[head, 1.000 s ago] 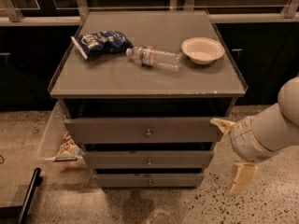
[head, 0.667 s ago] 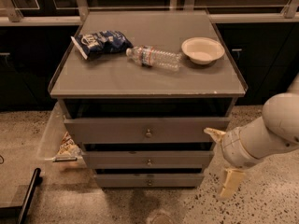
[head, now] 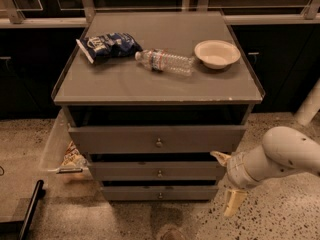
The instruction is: Open bottom drawer
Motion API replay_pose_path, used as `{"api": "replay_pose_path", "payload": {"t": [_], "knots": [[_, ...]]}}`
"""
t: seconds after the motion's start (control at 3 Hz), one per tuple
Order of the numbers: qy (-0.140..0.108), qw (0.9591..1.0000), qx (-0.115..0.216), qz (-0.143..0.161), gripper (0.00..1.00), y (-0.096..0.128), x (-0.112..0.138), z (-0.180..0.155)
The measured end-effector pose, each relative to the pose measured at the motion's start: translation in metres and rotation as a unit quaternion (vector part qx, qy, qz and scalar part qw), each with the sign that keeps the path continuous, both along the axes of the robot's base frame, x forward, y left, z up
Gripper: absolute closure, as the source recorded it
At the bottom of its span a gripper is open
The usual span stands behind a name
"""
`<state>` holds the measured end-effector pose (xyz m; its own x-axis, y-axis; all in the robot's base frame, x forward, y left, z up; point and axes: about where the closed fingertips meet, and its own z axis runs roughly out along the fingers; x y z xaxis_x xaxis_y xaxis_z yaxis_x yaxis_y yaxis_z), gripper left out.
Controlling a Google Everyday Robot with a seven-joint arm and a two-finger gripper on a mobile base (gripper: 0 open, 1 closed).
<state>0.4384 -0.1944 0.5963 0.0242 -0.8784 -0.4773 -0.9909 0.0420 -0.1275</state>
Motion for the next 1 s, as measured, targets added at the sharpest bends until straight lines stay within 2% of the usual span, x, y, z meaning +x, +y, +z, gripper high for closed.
{"api": "replay_pose_path", "payload": {"t": [0.33,0.67,1.0], "knots": [[0.007,0.9999,0.008,0.004,0.0,-0.001,0.007,-0.047],[0.026,0.9996,0.011,-0.002,0.0,-0.005,0.007,-0.091],[0.026,0.9996,0.011,-0.002,0.0,-0.005,0.007,-0.091]]}}
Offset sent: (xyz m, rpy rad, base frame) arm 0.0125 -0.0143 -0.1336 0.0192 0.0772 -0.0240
